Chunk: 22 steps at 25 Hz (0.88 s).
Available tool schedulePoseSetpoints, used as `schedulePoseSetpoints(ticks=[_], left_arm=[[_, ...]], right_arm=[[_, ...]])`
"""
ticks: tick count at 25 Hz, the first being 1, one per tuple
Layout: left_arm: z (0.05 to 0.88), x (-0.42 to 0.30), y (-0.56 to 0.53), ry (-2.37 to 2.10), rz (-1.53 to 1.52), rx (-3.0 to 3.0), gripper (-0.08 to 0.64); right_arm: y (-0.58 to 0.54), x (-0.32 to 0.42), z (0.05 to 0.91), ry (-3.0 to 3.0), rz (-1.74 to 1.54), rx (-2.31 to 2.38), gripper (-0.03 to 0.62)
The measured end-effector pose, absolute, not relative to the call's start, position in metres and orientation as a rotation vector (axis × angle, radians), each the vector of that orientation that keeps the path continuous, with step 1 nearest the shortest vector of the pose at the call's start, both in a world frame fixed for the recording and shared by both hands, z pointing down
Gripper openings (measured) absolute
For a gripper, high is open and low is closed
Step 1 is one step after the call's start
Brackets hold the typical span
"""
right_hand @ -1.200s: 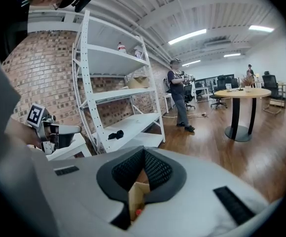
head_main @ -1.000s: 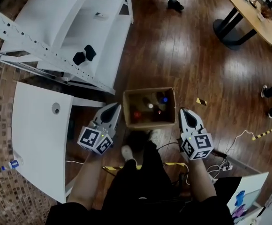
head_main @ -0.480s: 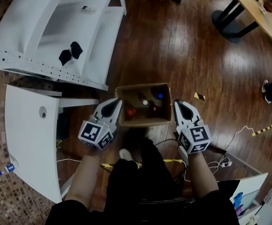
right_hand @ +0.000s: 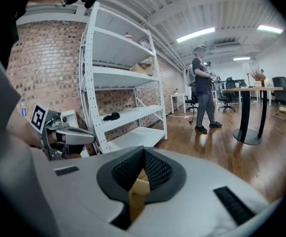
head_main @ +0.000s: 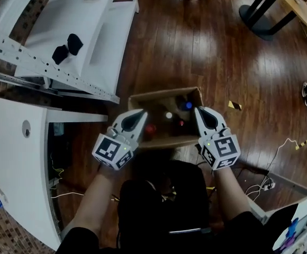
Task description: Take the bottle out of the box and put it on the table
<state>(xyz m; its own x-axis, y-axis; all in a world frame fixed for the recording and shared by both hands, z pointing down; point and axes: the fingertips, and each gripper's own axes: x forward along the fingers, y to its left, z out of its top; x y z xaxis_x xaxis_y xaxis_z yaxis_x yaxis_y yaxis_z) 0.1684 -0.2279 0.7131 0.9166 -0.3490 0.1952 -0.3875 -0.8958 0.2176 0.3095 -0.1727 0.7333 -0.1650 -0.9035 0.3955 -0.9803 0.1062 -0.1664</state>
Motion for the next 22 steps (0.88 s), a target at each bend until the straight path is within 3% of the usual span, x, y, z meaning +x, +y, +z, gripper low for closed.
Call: schedulePoseSetpoints(ticks=[10,15,22], left_arm=[[0.874,0.161,-0.223,-0.495,0.068,2.989,0.005],[0.888,0.173,-0.214,-0.409,0.024,3.049,0.005],[0.917,0.201,-0.213,-0.285,0.109,3.072,0.005]], right_arm=[[-0.194,0.292,0.868,-2.233,0.301,2.008,0.002],[-0.194,0.280,0.878,-2.230,0.217,2.021,0.002],[-0.193,0.315,0.888,-2.139,0.393,2.140,0.002]])
